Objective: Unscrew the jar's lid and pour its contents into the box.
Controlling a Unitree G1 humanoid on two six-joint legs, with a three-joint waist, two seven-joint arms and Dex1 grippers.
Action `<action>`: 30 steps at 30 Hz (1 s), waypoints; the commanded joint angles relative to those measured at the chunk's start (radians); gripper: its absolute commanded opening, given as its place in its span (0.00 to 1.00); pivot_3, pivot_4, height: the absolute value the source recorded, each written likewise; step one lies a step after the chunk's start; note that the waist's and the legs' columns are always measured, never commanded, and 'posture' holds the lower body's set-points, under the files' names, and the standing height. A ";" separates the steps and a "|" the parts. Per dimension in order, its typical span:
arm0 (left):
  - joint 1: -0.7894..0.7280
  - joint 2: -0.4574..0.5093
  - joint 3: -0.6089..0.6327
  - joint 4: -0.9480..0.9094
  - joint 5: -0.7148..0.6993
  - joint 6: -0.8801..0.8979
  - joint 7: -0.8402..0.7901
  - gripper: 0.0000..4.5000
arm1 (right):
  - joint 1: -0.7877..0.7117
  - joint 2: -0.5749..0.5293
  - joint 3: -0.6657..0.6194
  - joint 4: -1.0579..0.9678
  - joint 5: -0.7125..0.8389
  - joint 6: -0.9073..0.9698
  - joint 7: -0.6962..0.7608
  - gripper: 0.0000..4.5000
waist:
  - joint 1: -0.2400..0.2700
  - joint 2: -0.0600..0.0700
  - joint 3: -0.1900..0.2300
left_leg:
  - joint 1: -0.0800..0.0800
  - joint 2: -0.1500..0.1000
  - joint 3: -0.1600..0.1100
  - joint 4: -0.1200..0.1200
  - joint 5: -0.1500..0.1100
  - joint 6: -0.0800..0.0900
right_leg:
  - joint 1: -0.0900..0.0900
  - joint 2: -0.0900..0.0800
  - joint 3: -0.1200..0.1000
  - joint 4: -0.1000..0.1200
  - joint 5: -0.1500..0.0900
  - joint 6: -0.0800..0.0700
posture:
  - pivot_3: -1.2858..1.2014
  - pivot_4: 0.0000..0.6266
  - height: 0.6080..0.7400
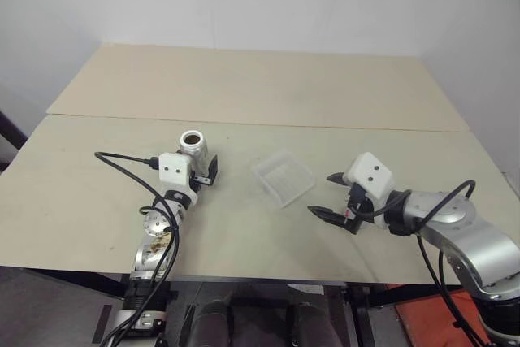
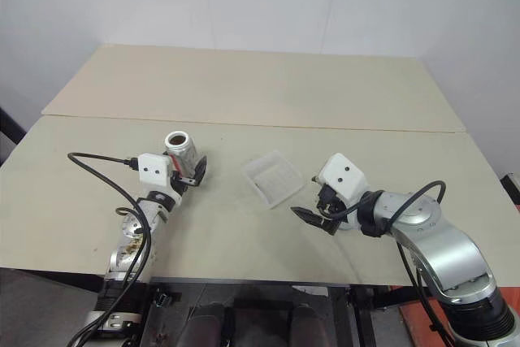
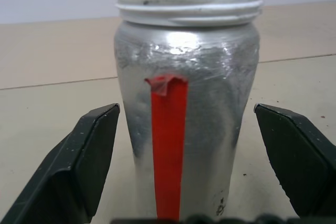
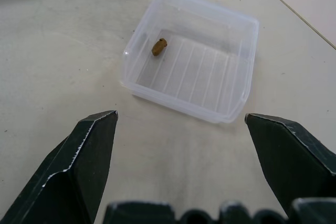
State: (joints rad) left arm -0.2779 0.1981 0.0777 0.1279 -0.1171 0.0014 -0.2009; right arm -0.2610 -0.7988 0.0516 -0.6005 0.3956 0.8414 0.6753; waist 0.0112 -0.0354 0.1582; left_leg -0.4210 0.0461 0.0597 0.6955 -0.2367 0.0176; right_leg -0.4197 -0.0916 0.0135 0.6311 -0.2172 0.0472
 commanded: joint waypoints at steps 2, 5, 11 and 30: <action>0.025 0.004 0.011 -0.079 0.008 0.000 0.014 1.00 | -0.009 -0.006 -0.014 -0.023 -0.005 -0.022 0.003 1.00 | 0.000 0.000 0.000 | 0.000 0.000 0.000 0.000 0.000 0.000 | 0.000 0.000 0.000 0.000 0.000 0.000 | 0.52 0.24 1.00; 0.082 0.009 0.004 -0.155 0.019 0.023 0.023 1.00 | -0.010 -0.007 -0.009 -0.017 -0.008 -0.028 0.008 1.00 | -0.003 0.000 0.000 | 0.000 0.000 0.000 0.000 0.000 0.000 | -0.001 0.000 0.000 -0.001 0.000 0.000 | 0.52 0.24 1.00; 0.225 -0.005 0.011 -0.356 0.023 0.100 0.060 1.00 | -0.028 -0.009 0.020 0.009 -0.017 -0.048 0.036 1.00 | -0.003 0.000 0.000 | 0.000 0.001 0.000 -0.001 0.000 0.000 | -0.001 0.000 0.000 -0.001 0.000 0.000 | 0.52 0.24 1.00; 0.667 0.522 0.518 -0.763 -0.659 0.241 -0.648 1.00 | 0.179 -0.224 -0.326 0.155 0.041 -0.510 0.495 1.00 | -0.003 0.001 0.000 | 0.003 0.004 0.004 -0.002 0.000 0.000 | -0.001 0.000 -0.001 -0.001 -0.009 -0.013 | 0.52 0.24 1.00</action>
State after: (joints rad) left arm 0.3828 0.7107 0.5504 -0.6123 -0.6971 0.2204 -0.8183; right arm -0.0911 -1.0111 -0.2185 -0.4378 0.4164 0.3752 1.1505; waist 0.0087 -0.0345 0.1579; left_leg -0.4168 0.0503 0.0638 0.6929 -0.2372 0.0176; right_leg -0.4203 -0.0916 0.0128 0.6301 -0.2266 0.0350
